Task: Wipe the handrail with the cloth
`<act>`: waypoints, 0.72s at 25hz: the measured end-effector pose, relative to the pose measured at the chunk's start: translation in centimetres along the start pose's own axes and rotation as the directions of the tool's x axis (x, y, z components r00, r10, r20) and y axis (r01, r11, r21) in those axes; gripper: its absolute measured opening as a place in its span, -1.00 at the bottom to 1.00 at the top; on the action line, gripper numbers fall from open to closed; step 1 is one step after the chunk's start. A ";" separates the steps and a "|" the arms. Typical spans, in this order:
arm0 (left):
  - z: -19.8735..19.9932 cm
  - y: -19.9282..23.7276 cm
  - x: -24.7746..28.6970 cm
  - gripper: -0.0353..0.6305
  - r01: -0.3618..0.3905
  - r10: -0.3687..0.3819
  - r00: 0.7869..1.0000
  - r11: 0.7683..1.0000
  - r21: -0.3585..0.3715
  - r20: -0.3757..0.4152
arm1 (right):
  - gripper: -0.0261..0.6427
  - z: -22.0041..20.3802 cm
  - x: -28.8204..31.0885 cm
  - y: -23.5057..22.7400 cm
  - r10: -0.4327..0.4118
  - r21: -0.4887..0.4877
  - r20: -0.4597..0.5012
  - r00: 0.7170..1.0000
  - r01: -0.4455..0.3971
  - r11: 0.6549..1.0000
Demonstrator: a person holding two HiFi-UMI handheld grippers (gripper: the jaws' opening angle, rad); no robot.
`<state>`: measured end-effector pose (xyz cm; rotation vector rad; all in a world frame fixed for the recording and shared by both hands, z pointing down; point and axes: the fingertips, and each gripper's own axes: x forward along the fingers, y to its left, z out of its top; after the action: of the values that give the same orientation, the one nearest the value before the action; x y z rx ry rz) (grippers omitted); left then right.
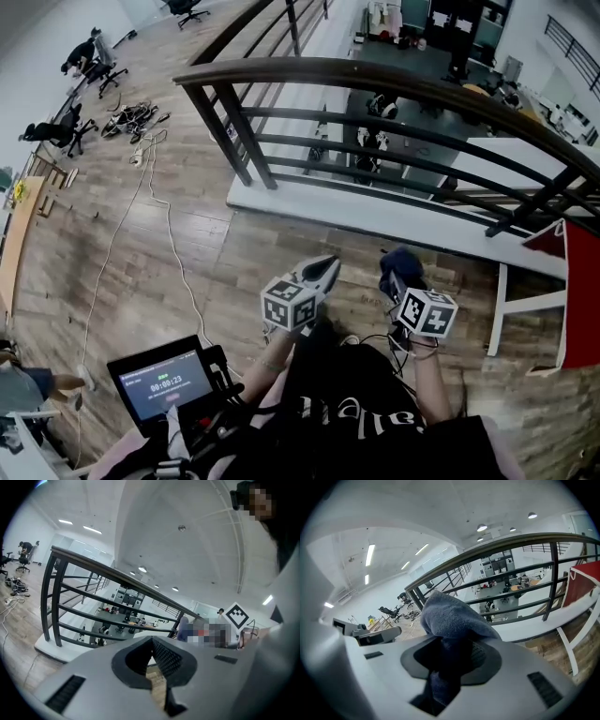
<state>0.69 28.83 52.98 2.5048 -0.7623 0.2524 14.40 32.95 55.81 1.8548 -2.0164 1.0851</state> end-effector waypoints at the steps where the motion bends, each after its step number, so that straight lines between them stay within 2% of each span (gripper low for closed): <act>1: -0.3 -0.4 -0.3 -0.89 -0.004 0.004 1.000 1.000 0.002 0.001 | -0.60 -0.4 -0.3 0.0 0.005 -0.006 -0.002 1.000 -0.005 1.000; 7: -1.9 -4.8 -1.9 -0.89 -0.026 0.026 1.000 1.000 0.009 0.013 | -0.60 -2.5 -4.6 -1.0 0.028 -0.027 -0.009 1.000 -0.029 0.999; 18: -2.3 -5.7 -2.4 -0.89 -0.026 0.026 0.999 1.000 0.014 0.019 | -0.60 -3.1 -5.8 -1.4 0.022 -0.034 -0.009 1.000 -0.022 0.999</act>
<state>1.89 35.24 51.85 2.5151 -0.8033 0.2445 15.78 39.50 55.11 1.8128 -2.0426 1.0558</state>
